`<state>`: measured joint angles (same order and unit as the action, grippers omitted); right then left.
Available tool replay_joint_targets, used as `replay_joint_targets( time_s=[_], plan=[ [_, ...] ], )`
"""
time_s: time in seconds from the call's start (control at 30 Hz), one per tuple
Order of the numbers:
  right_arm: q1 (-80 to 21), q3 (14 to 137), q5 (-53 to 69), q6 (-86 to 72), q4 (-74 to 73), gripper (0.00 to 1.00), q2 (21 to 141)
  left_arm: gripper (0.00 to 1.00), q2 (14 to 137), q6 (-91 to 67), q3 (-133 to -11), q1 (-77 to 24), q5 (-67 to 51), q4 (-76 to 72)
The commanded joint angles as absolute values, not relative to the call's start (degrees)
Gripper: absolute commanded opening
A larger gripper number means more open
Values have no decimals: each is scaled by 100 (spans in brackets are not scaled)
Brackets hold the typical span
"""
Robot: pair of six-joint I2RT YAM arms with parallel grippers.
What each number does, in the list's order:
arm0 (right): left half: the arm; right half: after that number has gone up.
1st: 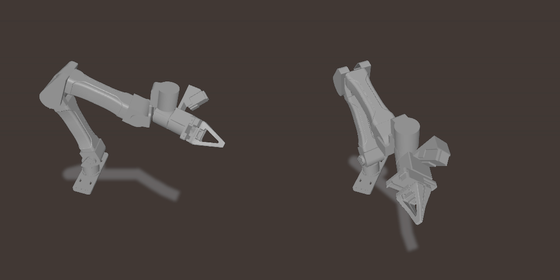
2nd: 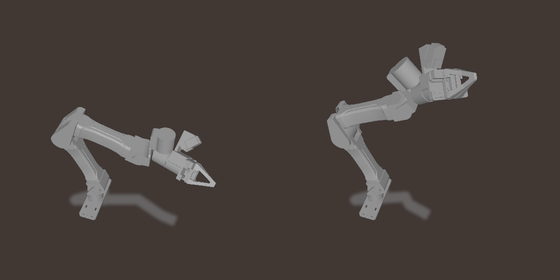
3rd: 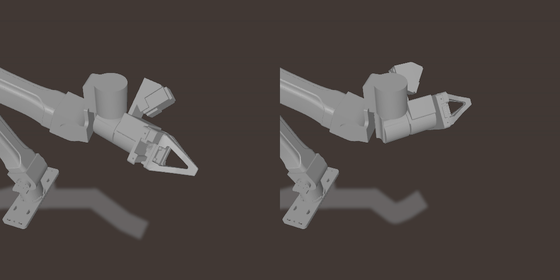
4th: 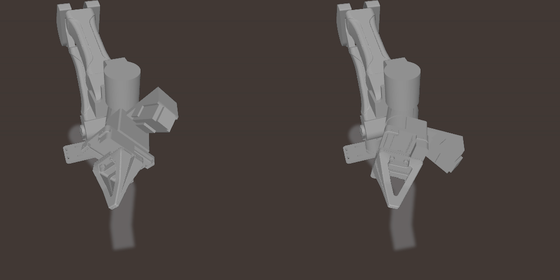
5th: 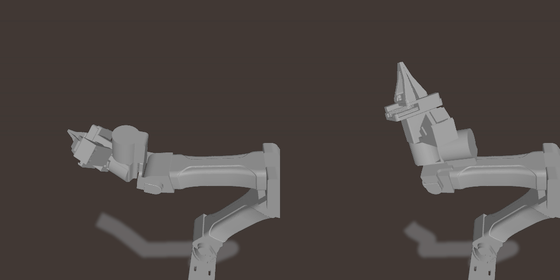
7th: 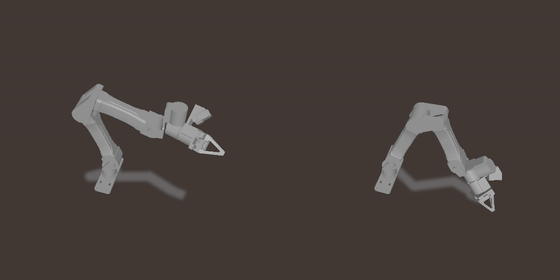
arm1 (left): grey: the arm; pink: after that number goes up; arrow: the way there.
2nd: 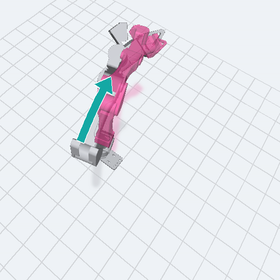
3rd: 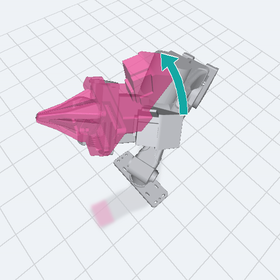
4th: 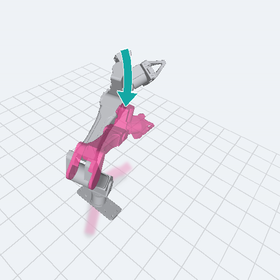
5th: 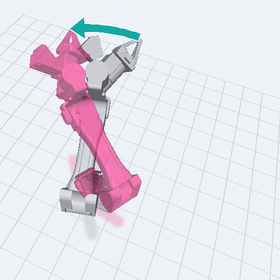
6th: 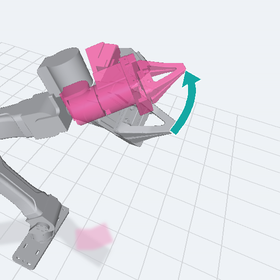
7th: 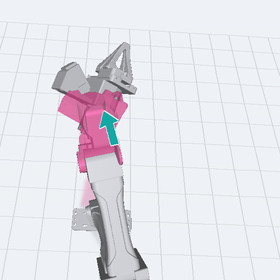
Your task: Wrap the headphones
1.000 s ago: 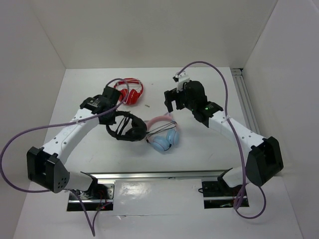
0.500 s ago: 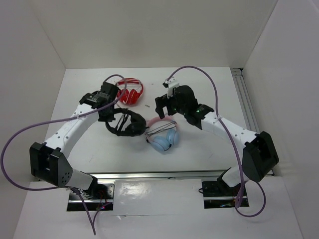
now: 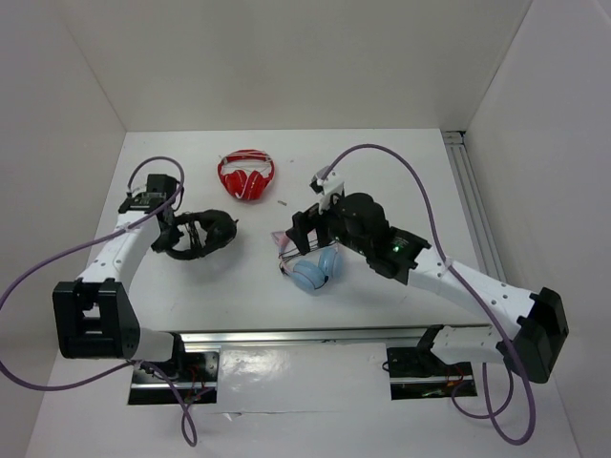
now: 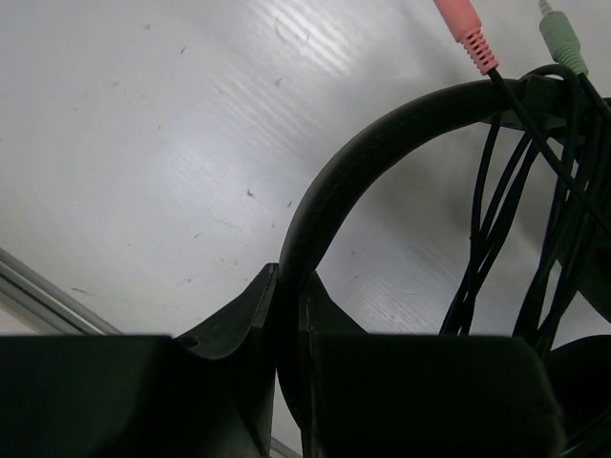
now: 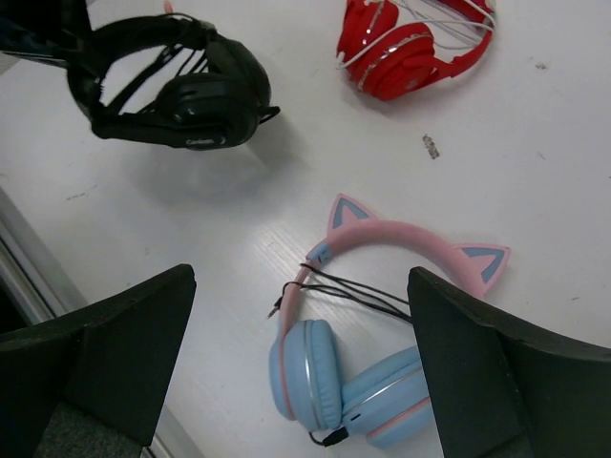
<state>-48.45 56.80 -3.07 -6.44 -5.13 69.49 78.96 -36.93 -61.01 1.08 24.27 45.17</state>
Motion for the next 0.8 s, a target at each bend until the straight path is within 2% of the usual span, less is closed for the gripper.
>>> replay_joint_targets(
  time_s=[0.0, 0.17, 0.37, 0.47, 0.77],
  plan=[
    [-5062, 5407, -658, -756, -281, 99, 6592, 0, 7752, -4560, -5636, 149, 2453, 4308],
    [-5142, 5098, -712, -756, -220, 99, 6451, 0, 7419, -5316, -4783, 0, 2381, 3938],
    [-5194, 4922, -562, -756, -105, 99, 6390, 0, 7155, -6054, -4149, 483, 2653, 3972],
    [-5247, 4922, -492, -756, 17, 99, 6337, 0, 7268, -6810, -4209, 657, 3207, 4358],
    [-5361, 4702, -246, -809, 202, 99, 6337, 0, 8139, -8978, -4667, 1704, 3630, 5887]
  ],
)
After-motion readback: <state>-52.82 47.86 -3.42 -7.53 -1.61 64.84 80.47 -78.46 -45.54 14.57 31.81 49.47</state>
